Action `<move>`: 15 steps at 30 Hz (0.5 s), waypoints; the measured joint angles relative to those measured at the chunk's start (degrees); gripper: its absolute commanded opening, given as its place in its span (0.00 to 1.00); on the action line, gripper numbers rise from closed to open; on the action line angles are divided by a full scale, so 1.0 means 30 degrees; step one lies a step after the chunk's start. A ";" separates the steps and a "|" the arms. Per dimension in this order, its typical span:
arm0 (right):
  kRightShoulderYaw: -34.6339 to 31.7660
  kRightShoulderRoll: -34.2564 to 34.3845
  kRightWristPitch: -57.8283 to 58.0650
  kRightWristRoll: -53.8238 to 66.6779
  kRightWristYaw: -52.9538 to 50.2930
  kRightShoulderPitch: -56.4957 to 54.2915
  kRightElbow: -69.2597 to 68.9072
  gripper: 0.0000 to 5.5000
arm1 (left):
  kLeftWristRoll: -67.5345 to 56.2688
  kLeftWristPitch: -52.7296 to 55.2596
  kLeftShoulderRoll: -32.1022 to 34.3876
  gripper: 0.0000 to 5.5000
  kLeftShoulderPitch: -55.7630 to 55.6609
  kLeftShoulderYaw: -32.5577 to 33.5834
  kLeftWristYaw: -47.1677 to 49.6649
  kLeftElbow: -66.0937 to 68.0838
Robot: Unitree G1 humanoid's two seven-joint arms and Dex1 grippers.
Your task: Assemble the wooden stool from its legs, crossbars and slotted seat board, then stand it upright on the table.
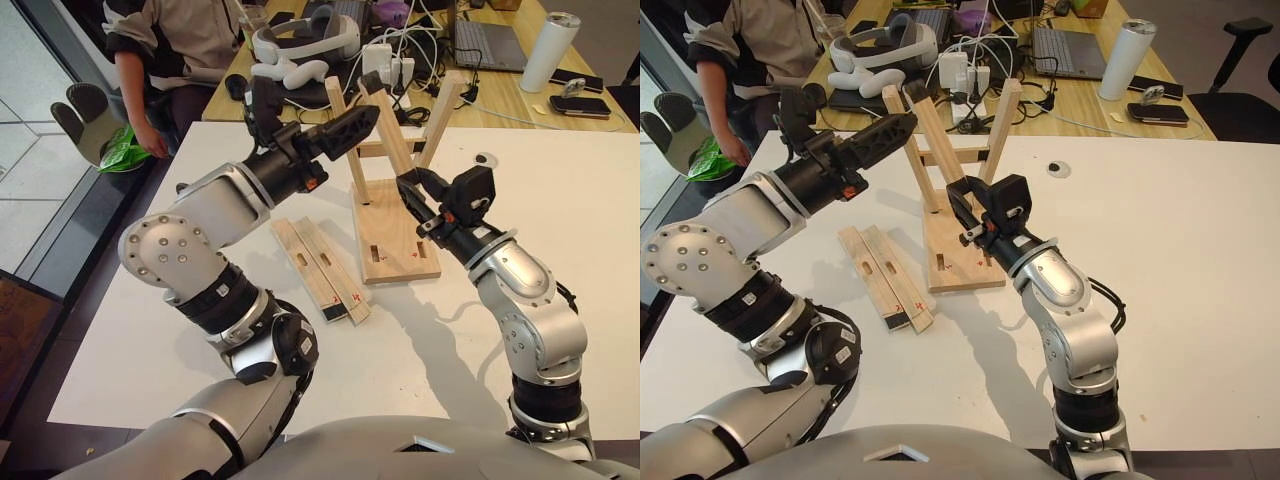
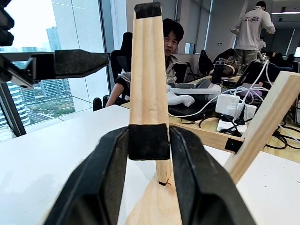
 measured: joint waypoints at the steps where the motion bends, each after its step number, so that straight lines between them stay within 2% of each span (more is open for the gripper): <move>1: 0.0048 0.0028 -0.0158 0.0036 0.0031 -0.0002 0.0002 0.23 | -0.0034 0.0000 0.0003 0.92 -0.0022 -0.0002 0.0247 0.0176; 6: 0.0531 0.0240 -0.0563 0.0612 0.0366 -0.0008 -0.0019 0.23 | -0.0185 0.0001 0.0020 0.92 -0.0024 -0.0412 0.0909 0.0498; 15: 0.1096 0.0187 -0.0583 0.1374 0.0837 0.0067 -0.0015 0.23 | -0.1761 -0.0013 -0.0008 0.65 -0.0104 0.0194 0.0956 0.0117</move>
